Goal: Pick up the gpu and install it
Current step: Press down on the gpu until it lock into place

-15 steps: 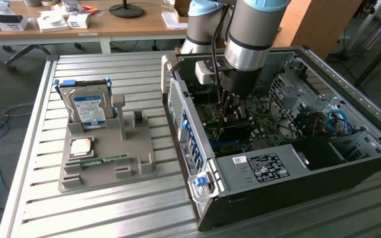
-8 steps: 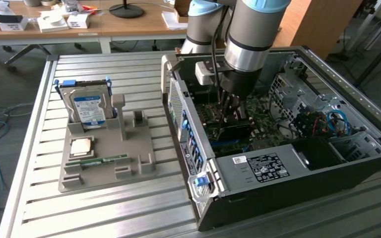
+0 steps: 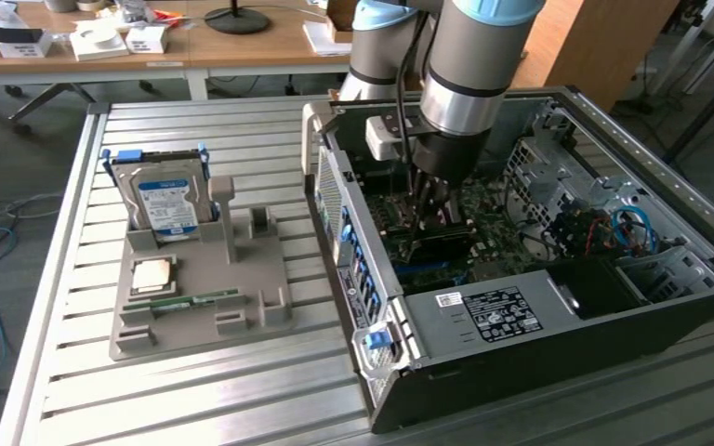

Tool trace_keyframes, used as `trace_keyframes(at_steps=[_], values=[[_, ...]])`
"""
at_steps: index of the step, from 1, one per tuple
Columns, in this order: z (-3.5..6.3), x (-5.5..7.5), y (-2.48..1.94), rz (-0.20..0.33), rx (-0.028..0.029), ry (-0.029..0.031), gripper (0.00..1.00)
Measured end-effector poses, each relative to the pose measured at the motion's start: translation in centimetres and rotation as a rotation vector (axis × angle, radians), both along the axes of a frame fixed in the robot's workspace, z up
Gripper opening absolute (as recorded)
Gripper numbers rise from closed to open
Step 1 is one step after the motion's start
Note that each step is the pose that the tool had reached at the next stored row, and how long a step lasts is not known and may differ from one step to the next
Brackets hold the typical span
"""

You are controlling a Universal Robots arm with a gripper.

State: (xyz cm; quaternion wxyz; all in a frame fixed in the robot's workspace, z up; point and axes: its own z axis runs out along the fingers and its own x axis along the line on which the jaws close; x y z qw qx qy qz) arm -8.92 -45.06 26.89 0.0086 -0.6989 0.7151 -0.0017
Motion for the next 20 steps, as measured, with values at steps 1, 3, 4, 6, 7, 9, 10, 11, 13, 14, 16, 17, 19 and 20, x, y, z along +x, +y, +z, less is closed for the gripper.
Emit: trace_keyframes(at_steps=[1,3,4,6,7,9,10,11,13,14,16,17,19,20], values=[[0.00,0.00,0.00,0.000,0.0000,0.0000,0.11],[-0.05,0.00,0.00,0.000,0.0002,0.0000,0.11],[-0.10,0.00,0.00,0.000,0.0004,-0.0002,0.11],[-0.15,0.00,0.00,0.000,0.0000,0.0000,0.11],[-0.15,0.00,0.00,0.000,0.0000,0.0000,0.11],[-0.15,0.00,0.00,0.000,-0.0001,0.0000,0.11],[-0.15,0.00,0.00,0.000,-0.0001,0.0001,0.11],[-0.15,0.00,0.00,0.000,0.0000,0.0000,0.11],[-0.18,0.00,0.00,0.000,-0.0001,0.0000,0.11],[-0.18,0.00,0.00,0.000,-0.0001,0.0000,0.11],[-0.18,0.00,0.00,0.000,-0.0001,0.0000,0.11],[-0.19,0.00,0.00,0.000,0.0000,0.0000,0.11],[-0.19,0.00,0.00,0.000,0.0000,0.0000,0.11],[-0.20,0.00,0.00,0.000,0.0000,0.0000,0.11]])
